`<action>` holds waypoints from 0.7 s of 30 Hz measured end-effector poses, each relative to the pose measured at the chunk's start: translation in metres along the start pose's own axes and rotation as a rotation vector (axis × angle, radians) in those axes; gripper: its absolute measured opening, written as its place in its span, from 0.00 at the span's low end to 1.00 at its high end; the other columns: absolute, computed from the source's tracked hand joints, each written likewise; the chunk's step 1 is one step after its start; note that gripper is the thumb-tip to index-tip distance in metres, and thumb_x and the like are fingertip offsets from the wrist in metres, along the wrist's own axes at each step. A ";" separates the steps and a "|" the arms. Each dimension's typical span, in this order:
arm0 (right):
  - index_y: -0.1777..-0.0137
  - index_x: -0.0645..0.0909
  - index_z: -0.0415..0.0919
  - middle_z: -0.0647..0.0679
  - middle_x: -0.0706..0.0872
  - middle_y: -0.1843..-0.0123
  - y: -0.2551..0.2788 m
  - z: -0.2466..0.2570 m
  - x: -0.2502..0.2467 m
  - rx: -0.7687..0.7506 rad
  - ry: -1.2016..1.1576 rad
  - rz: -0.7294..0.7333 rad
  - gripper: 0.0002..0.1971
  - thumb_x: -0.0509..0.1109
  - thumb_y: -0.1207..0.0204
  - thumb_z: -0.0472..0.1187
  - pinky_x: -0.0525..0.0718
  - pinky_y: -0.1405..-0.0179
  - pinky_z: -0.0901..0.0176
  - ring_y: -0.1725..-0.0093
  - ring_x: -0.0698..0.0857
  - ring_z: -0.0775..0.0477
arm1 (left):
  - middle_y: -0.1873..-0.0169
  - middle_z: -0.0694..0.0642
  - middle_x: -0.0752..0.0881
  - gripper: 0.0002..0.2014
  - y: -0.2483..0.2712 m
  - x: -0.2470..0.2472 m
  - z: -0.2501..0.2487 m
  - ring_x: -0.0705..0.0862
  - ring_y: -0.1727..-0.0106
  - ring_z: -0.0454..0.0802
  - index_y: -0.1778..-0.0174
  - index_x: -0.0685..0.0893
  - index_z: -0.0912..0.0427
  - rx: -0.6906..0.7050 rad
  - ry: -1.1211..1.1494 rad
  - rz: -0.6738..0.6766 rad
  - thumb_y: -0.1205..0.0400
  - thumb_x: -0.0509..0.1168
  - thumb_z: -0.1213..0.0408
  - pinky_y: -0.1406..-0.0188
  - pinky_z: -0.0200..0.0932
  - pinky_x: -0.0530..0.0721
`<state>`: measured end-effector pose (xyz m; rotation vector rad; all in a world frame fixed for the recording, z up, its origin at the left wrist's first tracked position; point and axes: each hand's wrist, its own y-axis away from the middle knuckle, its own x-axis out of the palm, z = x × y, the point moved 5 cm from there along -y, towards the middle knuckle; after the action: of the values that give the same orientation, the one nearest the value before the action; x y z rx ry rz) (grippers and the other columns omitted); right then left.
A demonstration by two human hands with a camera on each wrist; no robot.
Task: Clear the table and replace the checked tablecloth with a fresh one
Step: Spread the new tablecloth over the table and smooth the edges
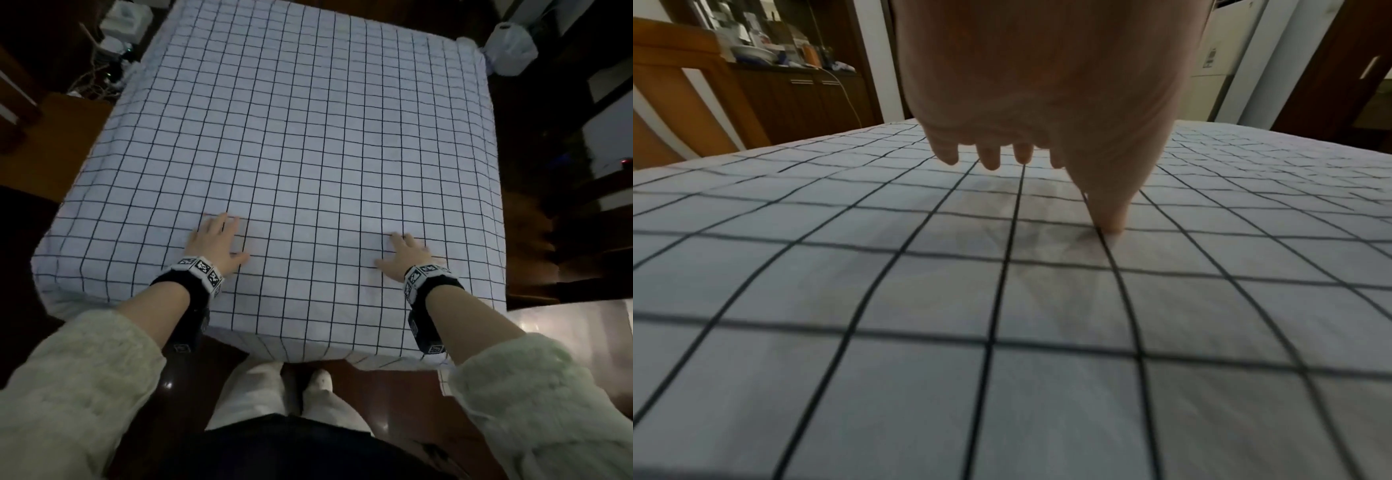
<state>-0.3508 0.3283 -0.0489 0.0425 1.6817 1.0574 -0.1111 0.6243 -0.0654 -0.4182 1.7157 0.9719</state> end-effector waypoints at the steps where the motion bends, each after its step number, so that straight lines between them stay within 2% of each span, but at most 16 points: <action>1: 0.18 0.49 0.59 0.56 0.49 0.15 0.002 -0.005 0.005 -0.002 0.008 0.018 0.39 0.60 0.27 0.67 0.65 0.29 0.22 0.18 0.55 0.29 | 0.16 0.55 0.51 0.42 0.008 0.006 -0.004 0.53 0.17 0.59 0.16 0.52 0.49 -0.010 0.005 0.004 0.21 0.60 0.37 0.20 0.59 0.59; 4: 0.19 0.47 0.62 0.57 0.47 0.15 0.010 -0.022 0.019 -0.089 0.003 0.045 0.40 0.58 0.29 0.70 0.65 0.27 0.25 0.18 0.52 0.30 | 0.16 0.54 0.50 0.43 0.032 0.023 -0.023 0.51 0.17 0.57 0.16 0.52 0.49 -0.037 0.034 0.031 0.23 0.60 0.34 0.20 0.58 0.57; 6: 0.17 0.46 0.60 0.57 0.43 0.14 0.019 -0.037 0.027 -0.139 0.028 0.058 0.39 0.59 0.24 0.66 0.63 0.24 0.27 0.16 0.47 0.32 | 0.16 0.54 0.49 0.44 0.046 0.032 -0.038 0.50 0.16 0.57 0.16 0.52 0.49 -0.050 0.033 0.059 0.24 0.59 0.33 0.19 0.57 0.55; 10: 0.17 0.48 0.59 0.61 0.44 0.14 0.035 -0.067 0.035 -0.204 0.034 0.060 0.35 0.59 0.20 0.59 0.63 0.24 0.27 0.15 0.47 0.35 | 0.16 0.52 0.46 0.44 0.066 0.045 -0.063 0.49 0.16 0.58 0.16 0.50 0.46 -0.060 0.013 0.080 0.24 0.57 0.30 0.20 0.61 0.55; 16: 0.16 0.49 0.59 0.58 0.43 0.13 0.049 -0.087 0.047 -0.207 0.042 0.084 0.31 0.55 0.17 0.53 0.57 0.22 0.27 0.15 0.45 0.38 | 0.16 0.51 0.45 0.42 0.072 0.045 -0.072 0.49 0.16 0.60 0.16 0.49 0.44 -0.079 -0.032 0.192 0.23 0.54 0.29 0.22 0.70 0.54; 19: 0.16 0.50 0.56 0.54 0.45 0.13 0.053 -0.085 0.046 -0.227 0.008 0.077 0.30 0.56 0.16 0.51 0.57 0.19 0.34 0.15 0.45 0.35 | 0.15 0.52 0.45 0.41 0.073 0.045 -0.071 0.48 0.16 0.61 0.16 0.49 0.44 -0.094 -0.006 0.236 0.22 0.54 0.31 0.22 0.72 0.52; 21: 0.16 0.50 0.57 0.54 0.44 0.13 0.050 -0.085 0.048 -0.224 0.000 0.079 0.30 0.56 0.16 0.51 0.56 0.20 0.30 0.15 0.43 0.36 | 0.15 0.52 0.44 0.41 0.074 0.045 -0.071 0.47 0.16 0.61 0.16 0.48 0.44 -0.099 -0.003 0.249 0.22 0.54 0.31 0.22 0.72 0.51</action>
<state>-0.4606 0.3309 -0.0520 -0.0360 1.5624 1.3001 -0.2228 0.6224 -0.0696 -0.2699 1.7493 1.2393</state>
